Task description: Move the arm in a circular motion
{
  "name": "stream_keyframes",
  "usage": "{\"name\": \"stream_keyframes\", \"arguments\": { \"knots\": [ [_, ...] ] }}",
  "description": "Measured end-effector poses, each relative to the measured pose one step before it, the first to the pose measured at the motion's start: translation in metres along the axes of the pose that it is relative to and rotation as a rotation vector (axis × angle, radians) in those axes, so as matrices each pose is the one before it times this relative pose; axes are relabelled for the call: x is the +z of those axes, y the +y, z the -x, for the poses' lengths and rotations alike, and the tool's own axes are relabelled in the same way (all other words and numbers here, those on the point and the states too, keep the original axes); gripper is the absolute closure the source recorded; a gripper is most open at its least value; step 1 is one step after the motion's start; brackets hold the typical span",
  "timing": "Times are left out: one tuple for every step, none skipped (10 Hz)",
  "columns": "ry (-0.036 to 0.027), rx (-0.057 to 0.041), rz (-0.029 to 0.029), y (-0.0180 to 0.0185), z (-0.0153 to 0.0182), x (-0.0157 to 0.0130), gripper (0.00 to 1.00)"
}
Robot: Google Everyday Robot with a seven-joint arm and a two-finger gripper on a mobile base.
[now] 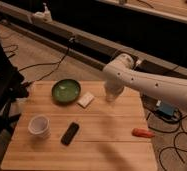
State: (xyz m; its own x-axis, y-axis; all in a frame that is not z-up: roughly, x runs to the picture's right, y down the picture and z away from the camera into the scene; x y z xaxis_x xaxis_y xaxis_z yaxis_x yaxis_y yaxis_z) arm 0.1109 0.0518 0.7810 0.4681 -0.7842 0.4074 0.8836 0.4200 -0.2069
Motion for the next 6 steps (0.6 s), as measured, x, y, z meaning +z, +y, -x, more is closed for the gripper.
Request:
{"name": "stream_keyframes", "arguments": {
  "knots": [
    [-0.04968, -0.04346, -0.01347, 0.0001, 0.03159, -0.00146, 1.0],
    [-0.04628, -0.02701, 0.00235, 0.00864, 0.02647, 0.00205, 1.0],
    [-0.02851, -0.00782, 0.00483, 0.00754, 0.01477, 0.00263, 1.0],
    [-0.04985, 0.01022, 0.02256, 0.01869, 0.02025, 0.0053, 1.0],
    [-0.03572, 0.02582, 0.02273, 0.0197, 0.01124, 0.00492, 1.0],
    [-0.02057, 0.02858, 0.01808, 0.01634, 0.00301, 0.00414, 1.0]
  ]
}}
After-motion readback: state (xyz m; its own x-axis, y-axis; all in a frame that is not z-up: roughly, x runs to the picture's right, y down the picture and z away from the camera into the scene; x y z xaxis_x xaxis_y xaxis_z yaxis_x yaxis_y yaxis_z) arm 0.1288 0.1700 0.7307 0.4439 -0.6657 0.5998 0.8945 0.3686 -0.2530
